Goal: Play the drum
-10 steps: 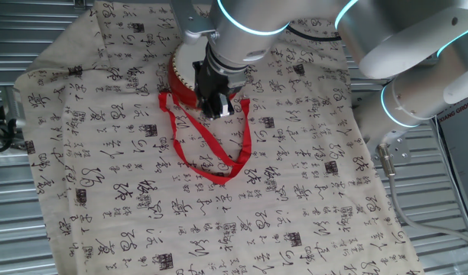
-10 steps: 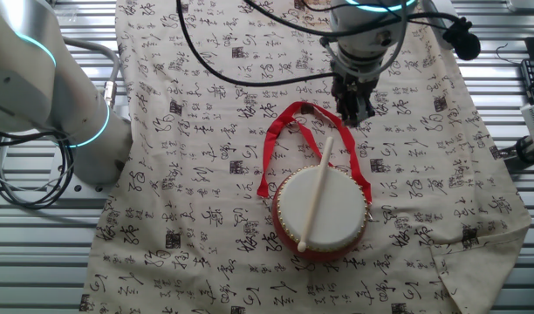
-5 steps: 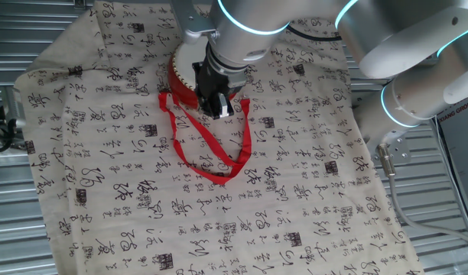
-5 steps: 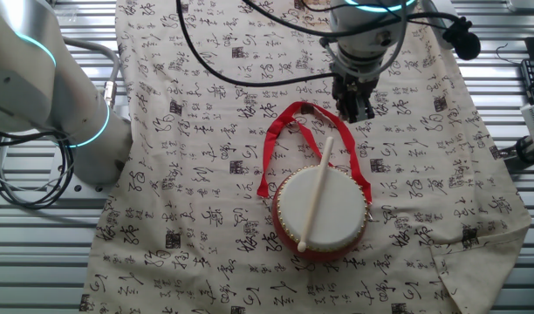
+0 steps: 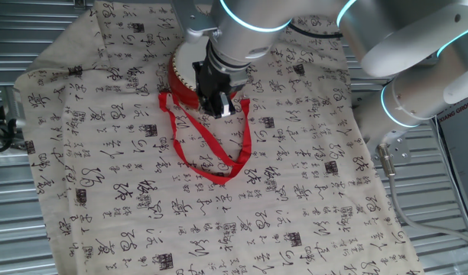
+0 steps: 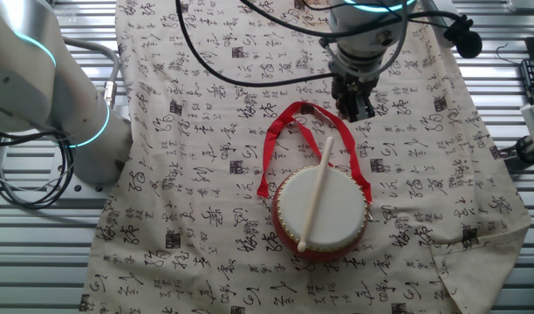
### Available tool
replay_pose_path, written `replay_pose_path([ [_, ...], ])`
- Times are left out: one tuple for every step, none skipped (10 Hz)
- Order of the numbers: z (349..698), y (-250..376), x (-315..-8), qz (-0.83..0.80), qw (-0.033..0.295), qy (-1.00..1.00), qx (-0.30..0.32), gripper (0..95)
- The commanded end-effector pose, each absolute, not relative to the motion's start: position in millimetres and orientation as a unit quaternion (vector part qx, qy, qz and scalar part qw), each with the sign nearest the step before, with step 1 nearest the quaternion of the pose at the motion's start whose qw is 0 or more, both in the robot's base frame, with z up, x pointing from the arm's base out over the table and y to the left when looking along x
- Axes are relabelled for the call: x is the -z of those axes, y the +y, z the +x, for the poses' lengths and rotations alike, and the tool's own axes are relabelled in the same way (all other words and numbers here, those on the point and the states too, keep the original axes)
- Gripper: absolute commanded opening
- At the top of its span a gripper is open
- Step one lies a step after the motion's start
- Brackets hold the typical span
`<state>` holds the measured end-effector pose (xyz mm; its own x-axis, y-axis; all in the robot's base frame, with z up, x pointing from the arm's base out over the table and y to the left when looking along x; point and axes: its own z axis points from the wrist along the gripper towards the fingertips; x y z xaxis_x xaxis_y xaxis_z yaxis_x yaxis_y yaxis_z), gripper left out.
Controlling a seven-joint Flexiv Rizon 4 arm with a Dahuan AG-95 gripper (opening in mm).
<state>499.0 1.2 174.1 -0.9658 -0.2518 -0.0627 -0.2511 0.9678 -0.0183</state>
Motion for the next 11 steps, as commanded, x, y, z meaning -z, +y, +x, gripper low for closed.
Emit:
replay_pose_path([
  [498.3,1.8,-175.3,-0.125,0.032,0.992,0.006,0.0],
  [498.5,1.8,-175.0,-0.122,0.033,0.992,0.004,0.0],
  [498.5,1.8,-175.1,-0.119,0.036,0.992,0.004,0.0],
  [498.3,2.1,-175.8,-0.118,0.037,0.992,0.003,0.0],
  [498.2,2.1,-176.0,-0.118,0.035,0.992,0.003,0.0],
  [498.2,2.1,-175.9,-0.12,0.033,0.992,0.006,0.0],
  [498.1,2.2,-176.0,-0.123,0.033,0.992,0.005,0.0],
  [498.3,2.4,-175.5,-0.123,0.032,0.992,0.005,0.0],
  [498.3,2.6,-175.6,-0.128,0.032,0.991,0.006,0.0],
  [498.0,2.9,-176.1,-0.135,0.032,0.99,0.007,0.0],
  [497.2,3.6,-178.2,-0.142,0.031,0.989,0.005,0.0],
])
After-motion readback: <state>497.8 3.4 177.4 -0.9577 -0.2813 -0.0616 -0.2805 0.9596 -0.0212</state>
